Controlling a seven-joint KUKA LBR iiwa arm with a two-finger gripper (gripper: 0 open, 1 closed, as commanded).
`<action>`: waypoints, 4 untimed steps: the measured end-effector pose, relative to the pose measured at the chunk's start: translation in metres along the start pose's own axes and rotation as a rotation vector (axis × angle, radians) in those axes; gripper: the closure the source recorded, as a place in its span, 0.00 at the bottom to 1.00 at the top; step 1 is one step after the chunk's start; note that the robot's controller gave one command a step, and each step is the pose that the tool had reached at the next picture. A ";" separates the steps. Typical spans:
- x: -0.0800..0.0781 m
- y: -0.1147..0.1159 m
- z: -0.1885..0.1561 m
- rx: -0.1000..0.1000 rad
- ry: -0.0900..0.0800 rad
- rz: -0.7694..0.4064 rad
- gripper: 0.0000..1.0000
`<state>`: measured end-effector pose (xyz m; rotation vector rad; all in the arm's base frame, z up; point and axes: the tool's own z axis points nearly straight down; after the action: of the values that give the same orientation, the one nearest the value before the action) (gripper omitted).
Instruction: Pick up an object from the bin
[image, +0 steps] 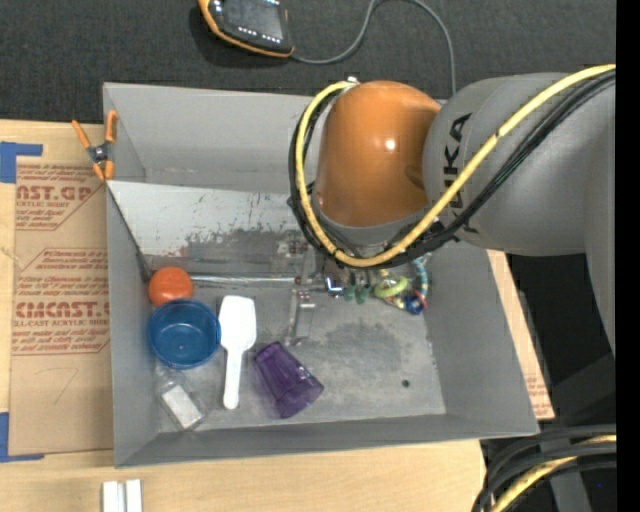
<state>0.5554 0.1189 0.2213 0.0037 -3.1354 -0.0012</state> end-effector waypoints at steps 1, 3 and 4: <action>-0.002 -0.001 -0.005 -0.001 -0.008 0.002 0.00; -0.008 0.068 0.084 -0.002 -0.008 -0.117 0.00; 0.000 0.089 0.102 -0.001 -0.008 -0.314 0.00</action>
Offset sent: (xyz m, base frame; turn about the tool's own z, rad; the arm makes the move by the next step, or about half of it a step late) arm 0.0142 0.0805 -0.1513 -0.2791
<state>0.5550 0.2085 0.1192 0.4958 -3.1039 -0.0043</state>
